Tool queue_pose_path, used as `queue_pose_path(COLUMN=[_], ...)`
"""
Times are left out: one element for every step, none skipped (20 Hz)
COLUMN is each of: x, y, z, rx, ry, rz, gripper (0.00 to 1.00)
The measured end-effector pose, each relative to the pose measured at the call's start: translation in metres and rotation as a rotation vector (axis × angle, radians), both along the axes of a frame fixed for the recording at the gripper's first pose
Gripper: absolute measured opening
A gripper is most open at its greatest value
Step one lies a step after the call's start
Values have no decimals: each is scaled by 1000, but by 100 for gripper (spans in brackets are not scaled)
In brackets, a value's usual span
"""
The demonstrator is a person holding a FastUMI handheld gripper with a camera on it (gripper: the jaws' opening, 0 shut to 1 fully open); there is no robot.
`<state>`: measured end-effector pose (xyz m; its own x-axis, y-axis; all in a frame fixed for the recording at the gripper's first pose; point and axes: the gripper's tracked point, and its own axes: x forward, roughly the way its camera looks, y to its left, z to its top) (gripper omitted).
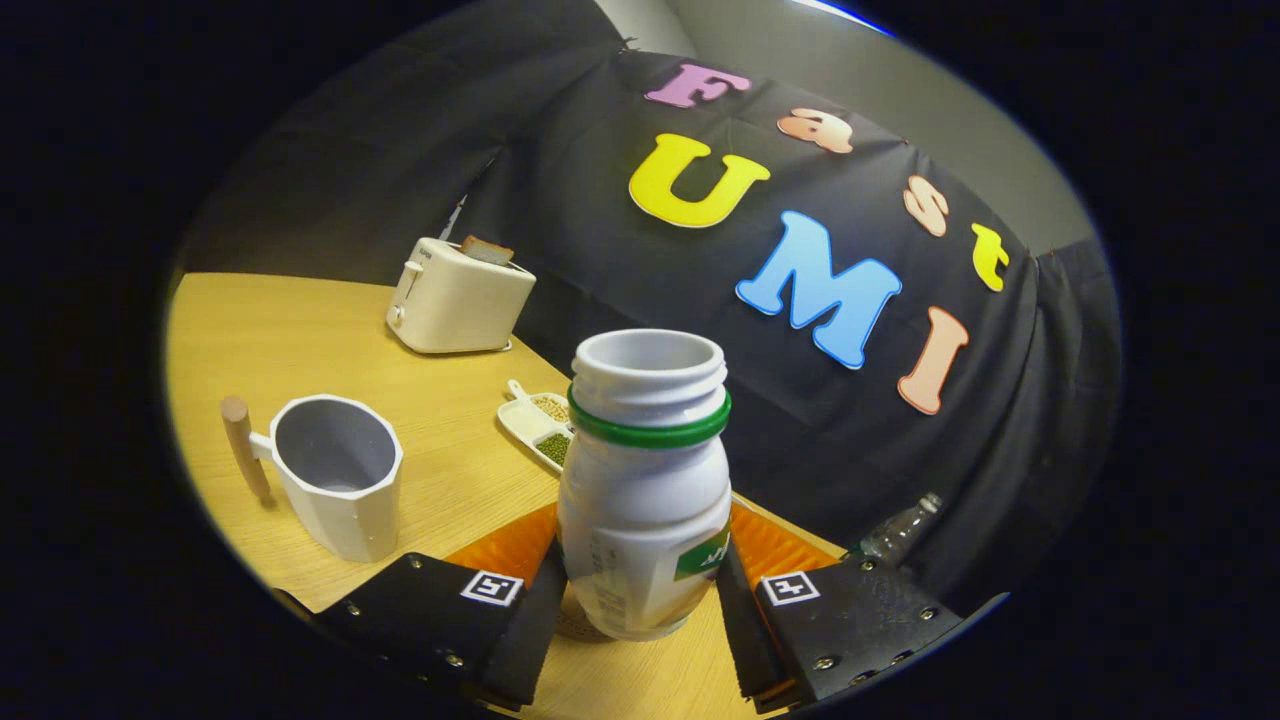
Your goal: Take the bottle from table, then pour the juice into the cup, finally place the bottle on the coaster
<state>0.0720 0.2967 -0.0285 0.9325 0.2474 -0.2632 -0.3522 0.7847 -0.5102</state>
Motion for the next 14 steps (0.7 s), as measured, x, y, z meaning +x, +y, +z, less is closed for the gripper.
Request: queue_pose_path(x=[2,3,4,5,8,12,15,18,20,24,25,27,29,31], y=[-2,-3,-3,-2,-2,-2,-3,-3,-2,-1,-1,-2,-3,-3], z=[-3,-6,-10,-11,-12,-12,-16,-20,-23,-24,-26,-28,-32,-35], rx=[29,57,81,98,110,125,143,172,203,231,251,264,275,285], ry=[16,31,42,46,42,43,53,76,95,105,113,122,135,144], rz=[-6,-6,-8,-7,-7,-10,-18,-23,-26,-32,-41,-49,-57,-65], gripper=[72,72,72,72,72,72,72,72,72,72,72,72,72,72])
